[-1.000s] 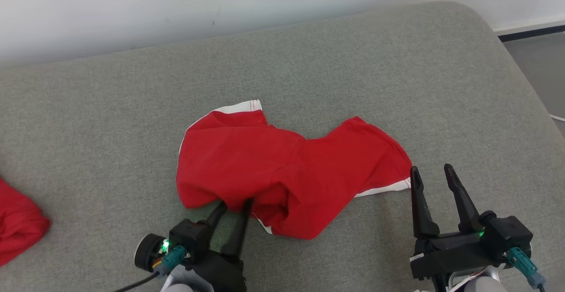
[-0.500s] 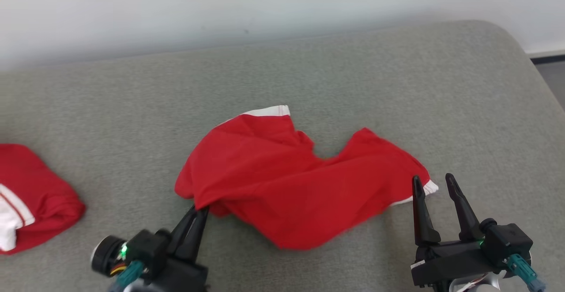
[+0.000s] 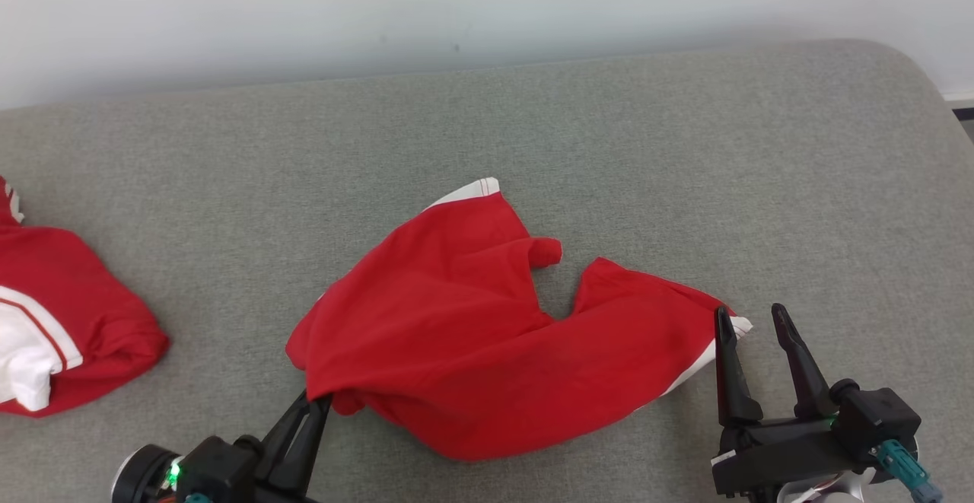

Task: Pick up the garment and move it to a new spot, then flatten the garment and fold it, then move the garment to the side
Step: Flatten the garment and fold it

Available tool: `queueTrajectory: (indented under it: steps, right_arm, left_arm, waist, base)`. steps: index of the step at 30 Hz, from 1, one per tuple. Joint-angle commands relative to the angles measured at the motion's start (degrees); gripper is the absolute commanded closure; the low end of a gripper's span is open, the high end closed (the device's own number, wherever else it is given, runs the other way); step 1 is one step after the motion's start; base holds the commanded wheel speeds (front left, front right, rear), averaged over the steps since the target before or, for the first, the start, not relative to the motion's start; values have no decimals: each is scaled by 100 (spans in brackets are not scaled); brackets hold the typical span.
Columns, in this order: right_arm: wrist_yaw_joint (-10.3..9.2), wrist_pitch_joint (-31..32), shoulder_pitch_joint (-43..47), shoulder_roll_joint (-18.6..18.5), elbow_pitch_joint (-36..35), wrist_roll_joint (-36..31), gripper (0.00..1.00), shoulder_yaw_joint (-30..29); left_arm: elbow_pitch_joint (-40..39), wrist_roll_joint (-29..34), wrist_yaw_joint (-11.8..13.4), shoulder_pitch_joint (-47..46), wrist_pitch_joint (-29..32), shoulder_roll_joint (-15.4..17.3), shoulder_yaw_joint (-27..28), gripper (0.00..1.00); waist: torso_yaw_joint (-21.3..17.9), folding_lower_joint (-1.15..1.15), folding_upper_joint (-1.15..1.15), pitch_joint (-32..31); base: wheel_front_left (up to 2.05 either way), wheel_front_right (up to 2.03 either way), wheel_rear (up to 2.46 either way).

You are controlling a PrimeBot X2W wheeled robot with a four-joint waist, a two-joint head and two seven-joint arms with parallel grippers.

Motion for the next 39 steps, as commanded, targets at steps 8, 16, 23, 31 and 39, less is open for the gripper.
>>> queueTrajectory:
  steps: [8,16,23,31,39]
  right_arm:
    - [-14,-2,-155,-15,89,33,0,39]
    - [-13,-2,-284,25,199,5,0,28]
    - [-13,-3,-402,70,303,-27,0,-15]
    - [-13,-2,-492,105,441,-97,0,-41]
    - [-13,-2,-523,116,557,-125,0,-47]
  left_arm:
    - [233,139,-98,-822,-29,-85,-203,100]
    - [1047,132,-223,-2157,59,-103,-574,100]
    - [2221,-189,-255,-3246,-46,-239,-1114,100]
    - [3728,-832,-249,-4246,-397,-561,-1814,100]
    - [4548,-1027,-250,-4632,-695,-856,-2162,0]
  waist:
    - [-277,0,0,156]
    - [-644,0,0,418]
    - [-892,0,0,690]
    - [-968,0,0,777]
    - [-829,0,0,694]
  base:
    - [0,0,0]
    - [0,0,0]
    - [0,0,0]
    - [0,0,0]
    - [0,0,0]
